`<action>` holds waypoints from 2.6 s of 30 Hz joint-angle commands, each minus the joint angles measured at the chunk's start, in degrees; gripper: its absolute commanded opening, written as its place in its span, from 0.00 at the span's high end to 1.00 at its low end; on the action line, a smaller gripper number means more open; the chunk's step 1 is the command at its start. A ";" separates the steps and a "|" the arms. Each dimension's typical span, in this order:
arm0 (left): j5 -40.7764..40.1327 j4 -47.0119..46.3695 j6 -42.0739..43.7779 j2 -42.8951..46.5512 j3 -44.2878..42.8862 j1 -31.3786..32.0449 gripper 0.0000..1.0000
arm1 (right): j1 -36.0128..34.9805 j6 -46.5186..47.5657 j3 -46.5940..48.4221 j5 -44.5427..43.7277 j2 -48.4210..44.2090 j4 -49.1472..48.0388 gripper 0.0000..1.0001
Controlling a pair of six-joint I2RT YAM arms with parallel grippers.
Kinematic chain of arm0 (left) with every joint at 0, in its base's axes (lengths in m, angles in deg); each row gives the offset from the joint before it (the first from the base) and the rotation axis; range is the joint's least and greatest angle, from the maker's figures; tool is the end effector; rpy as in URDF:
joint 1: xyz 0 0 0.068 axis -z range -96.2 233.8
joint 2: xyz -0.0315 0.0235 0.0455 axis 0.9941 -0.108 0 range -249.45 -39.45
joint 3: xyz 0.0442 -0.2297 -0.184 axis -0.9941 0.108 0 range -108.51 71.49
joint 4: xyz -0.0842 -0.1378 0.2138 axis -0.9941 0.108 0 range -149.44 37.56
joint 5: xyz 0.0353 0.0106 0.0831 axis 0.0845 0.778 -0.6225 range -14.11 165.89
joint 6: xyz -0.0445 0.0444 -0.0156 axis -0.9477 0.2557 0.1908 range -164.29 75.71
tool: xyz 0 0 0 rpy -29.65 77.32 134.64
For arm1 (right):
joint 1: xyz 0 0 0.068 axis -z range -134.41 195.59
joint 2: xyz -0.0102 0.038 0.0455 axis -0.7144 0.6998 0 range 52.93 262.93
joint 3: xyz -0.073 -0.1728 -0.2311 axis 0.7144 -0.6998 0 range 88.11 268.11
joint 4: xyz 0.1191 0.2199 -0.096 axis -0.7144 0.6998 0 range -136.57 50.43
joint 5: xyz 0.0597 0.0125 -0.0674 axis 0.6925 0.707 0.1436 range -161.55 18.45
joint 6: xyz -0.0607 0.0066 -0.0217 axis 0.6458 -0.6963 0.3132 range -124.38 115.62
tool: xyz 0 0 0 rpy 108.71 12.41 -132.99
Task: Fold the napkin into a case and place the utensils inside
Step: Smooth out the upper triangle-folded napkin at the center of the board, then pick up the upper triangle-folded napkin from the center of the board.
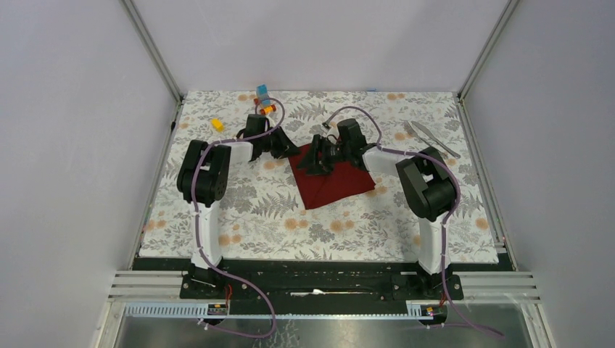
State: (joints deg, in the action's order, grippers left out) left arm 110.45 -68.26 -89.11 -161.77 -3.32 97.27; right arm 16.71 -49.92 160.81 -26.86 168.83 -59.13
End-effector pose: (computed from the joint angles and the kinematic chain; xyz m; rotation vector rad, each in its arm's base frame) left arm 0.4596 -0.1395 0.1407 -0.2990 2.3749 -1.1969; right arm 0.3907 0.2561 0.1894 -0.1991 2.3429 1.5385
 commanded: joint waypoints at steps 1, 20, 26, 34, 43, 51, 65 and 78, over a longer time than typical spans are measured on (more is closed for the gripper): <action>1.28 0.36 2.84 -1.26 -1.03 -0.62 0.85 | 2.00 -2.23 -0.37 0.91 1.71 -8.24 0.36; -5.70 -1.83 0.79 1.11 8.94 -2.93 0.99 | -0.47 -12.58 -7.35 6.13 9.49 -24.85 0.60; -5.98 -3.21 0.61 1.06 11.13 -3.49 1.00 | -1.55 -17.72 -9.35 7.88 12.75 -32.66 0.58; -6.06 -4.42 0.06 0.49 11.83 -4.22 1.00 | -3.00 -16.85 -13.04 8.14 12.89 -34.40 0.58; -6.18 -3.43 1.04 0.24 11.48 -5.62 1.00 | -3.77 -14.02 -21.93 8.27 8.03 -35.29 0.56; -6.26 -2.86 1.50 -0.58 11.18 -6.66 1.00 | -5.17 -9.36 -31.11 7.03 5.73 -33.90 0.52; 2.44 -4.58 -2.80 6.73 10.98 -6.44 0.72 | -14.52 25.63 -20.04 -32.03 -26.88 32.38 0.26; 0.36 20.61 2.90 24.75 7.65 -11.23 0.33 | -28.56 25.23 27.17 -63.98 2.32 69.81 0.40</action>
State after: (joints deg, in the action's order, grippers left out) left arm 113.32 -59.10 -91.14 -143.00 7.09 88.79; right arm -8.63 -25.27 177.25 -80.41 162.95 -6.30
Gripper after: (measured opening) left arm 0.672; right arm 0.650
